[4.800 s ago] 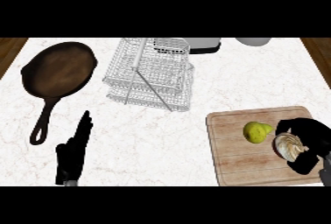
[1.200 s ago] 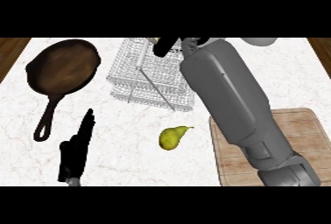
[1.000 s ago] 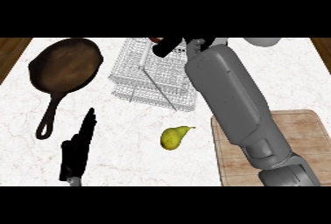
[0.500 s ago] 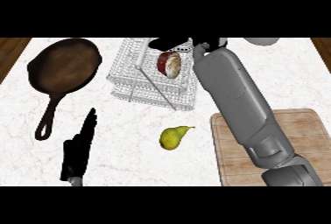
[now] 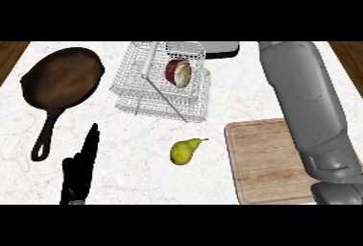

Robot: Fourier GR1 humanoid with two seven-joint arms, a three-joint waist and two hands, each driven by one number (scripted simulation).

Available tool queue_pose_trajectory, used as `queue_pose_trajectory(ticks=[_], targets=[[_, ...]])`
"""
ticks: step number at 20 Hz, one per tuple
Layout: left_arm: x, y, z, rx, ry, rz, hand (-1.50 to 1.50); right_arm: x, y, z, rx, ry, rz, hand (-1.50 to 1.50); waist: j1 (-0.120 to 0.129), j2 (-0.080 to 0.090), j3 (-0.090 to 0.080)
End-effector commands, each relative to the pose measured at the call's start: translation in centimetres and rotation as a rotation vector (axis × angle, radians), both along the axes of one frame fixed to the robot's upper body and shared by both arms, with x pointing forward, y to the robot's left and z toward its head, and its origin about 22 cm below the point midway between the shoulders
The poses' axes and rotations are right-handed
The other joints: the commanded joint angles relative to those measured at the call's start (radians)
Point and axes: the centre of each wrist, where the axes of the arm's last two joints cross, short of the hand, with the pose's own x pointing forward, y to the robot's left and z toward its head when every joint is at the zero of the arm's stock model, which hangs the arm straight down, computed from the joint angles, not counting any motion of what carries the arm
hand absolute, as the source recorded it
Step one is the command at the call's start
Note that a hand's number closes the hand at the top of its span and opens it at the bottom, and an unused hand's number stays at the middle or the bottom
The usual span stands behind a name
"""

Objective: Pick the cupcake from the cutting board and place it in the tiered basket

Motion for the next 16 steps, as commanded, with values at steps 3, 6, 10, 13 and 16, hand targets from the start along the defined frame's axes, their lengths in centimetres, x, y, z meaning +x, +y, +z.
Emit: queue_pose_trajectory(ticks=[3,6,10,13,16], targets=[[-1.2,2.5,-0.5,-0.013,0.059,0.045,0.00,-3.0,-10.0,2.5,0.055,-0.009,-0.125,-1.50,-0.035,-0.008,-0.003],[-0.4,0.2,-1.3,-0.004,0.041,0.049,0.00,-5.7,-14.9,2.7,0.064,-0.015,-0.101,-1.50,-0.036,-0.002,-0.003],[-2.0,2.3,-1.1,-0.006,0.059,0.055,0.00,-10.3,-21.2,2.9,0.046,0.009,-0.117,-1.50,-0.035,-0.003,-0.003],[-0.1,0.7,-0.1,-0.015,0.036,0.037,0.00,-13.3,-25.9,2.0,0.036,0.010,-0.073,-1.50,-0.030,0.001,-0.002],[-0.7,1.1,-0.1,0.014,0.037,0.032,0.00,-16.5,-29.9,0.5,0.055,0.000,-0.038,-1.50,-0.028,0.002,-0.002]])
